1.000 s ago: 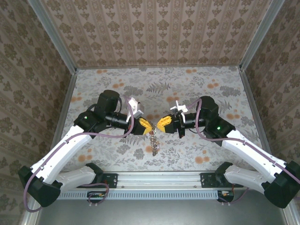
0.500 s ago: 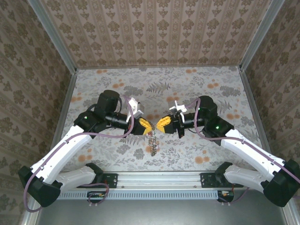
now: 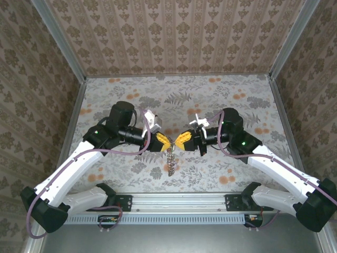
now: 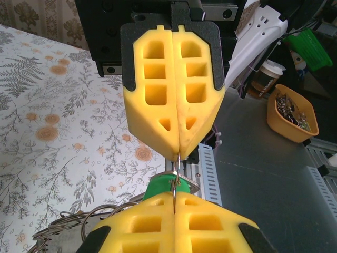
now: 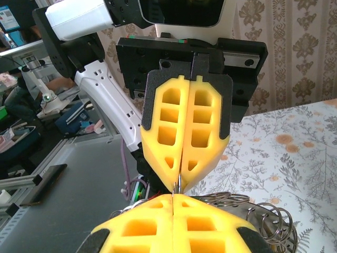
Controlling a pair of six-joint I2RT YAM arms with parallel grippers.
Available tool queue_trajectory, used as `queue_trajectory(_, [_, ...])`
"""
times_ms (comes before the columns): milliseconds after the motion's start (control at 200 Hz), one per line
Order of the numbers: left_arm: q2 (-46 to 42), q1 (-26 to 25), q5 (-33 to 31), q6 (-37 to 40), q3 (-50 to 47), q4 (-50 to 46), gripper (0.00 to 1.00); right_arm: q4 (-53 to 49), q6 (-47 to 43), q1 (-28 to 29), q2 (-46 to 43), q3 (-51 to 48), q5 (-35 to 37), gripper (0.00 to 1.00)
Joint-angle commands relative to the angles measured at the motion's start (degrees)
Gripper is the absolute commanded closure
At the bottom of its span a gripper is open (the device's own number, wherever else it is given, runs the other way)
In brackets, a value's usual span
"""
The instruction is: Put the keys on the keyring
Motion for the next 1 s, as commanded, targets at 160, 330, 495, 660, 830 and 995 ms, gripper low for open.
queue_trajectory(160, [0.3,-0.7,0.8,1.1,2.0,0.1,1.00,2.1,0.3,1.3,0.2,2.1,-1.8,1.00])
queue_trajectory(330, [0.6,-0.8,0.7,1.1,2.0,0.1,1.00,2.2,0.1,1.8,0.3,2.4,-1.7,1.00])
queue_trajectory(495, [1.1,-0.9,0.5,1.0,2.2,0.1,1.00,2.2,0.0,1.9,0.5,2.6,-1.9,1.00])
queue_trajectory(660, [1.1,-0.9,0.5,0.9,2.5,0.0,1.00,1.7,-0.3,2.1,0.6,2.5,-2.0,1.00])
queue_trajectory(830, [0.8,-0.6,0.9,0.2,2.3,0.6,1.00,0.3,-0.9,2.3,0.5,2.4,-2.0,1.00])
queue_trajectory(995, [0.6,0.0,1.4,-0.6,2.2,1.1,1.00,-2.4,-2.3,2.5,-0.3,2.3,-0.9,1.00])
